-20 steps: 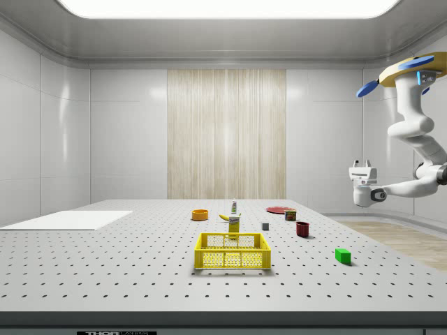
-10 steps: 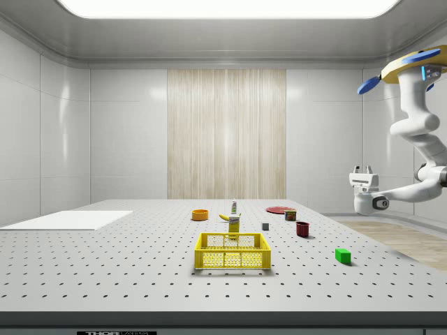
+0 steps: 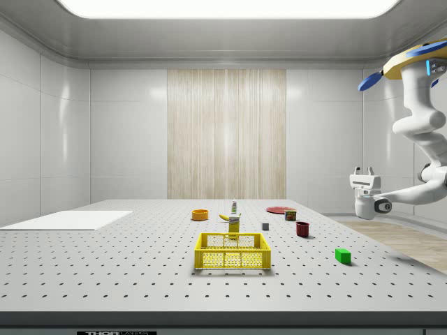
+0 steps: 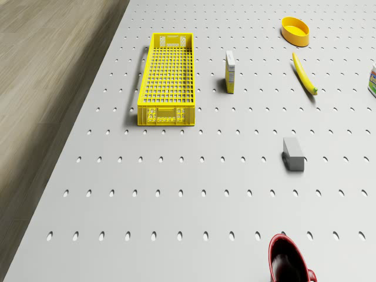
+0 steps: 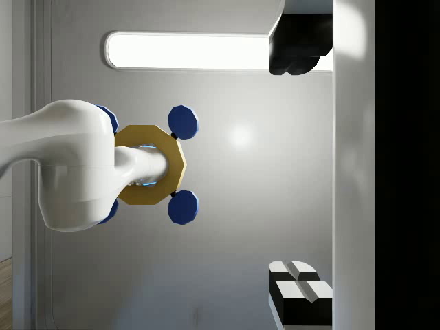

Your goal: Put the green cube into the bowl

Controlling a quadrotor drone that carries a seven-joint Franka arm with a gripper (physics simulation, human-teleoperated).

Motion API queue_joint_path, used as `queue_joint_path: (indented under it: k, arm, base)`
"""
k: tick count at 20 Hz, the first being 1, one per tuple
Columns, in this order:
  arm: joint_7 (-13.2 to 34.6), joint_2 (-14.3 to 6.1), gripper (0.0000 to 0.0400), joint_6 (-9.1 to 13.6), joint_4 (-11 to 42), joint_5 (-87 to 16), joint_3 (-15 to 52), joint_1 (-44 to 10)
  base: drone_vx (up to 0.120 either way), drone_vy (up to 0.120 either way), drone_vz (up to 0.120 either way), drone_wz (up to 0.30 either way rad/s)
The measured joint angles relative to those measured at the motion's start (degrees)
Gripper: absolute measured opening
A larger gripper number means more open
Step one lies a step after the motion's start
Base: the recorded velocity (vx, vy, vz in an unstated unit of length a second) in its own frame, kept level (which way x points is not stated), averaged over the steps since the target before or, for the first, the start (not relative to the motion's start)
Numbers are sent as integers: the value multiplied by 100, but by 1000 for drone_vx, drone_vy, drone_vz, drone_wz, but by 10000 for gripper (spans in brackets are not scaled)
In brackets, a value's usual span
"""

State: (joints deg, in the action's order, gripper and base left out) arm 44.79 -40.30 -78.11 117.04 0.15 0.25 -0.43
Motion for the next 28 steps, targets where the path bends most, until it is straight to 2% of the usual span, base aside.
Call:
queue_joint_path:
  k: [7, 19, 24, 28]
  arm:
    - [-1, -17, 400, -25, 12, -2, 5, -5]
    - [1, -53, 400, -76, 46, -36, 32, -17]
    - [7, -68, 400, -98, 61, -90, 72, -30]
    - [19, -81, 400, -116, 74, -182, 138, -50]
  base:
    - [109, 120, 0, 0]
    - [0, 120, 0, 0]
    - [112, 112, 0, 0]
    - [120, 0, 0, 0]
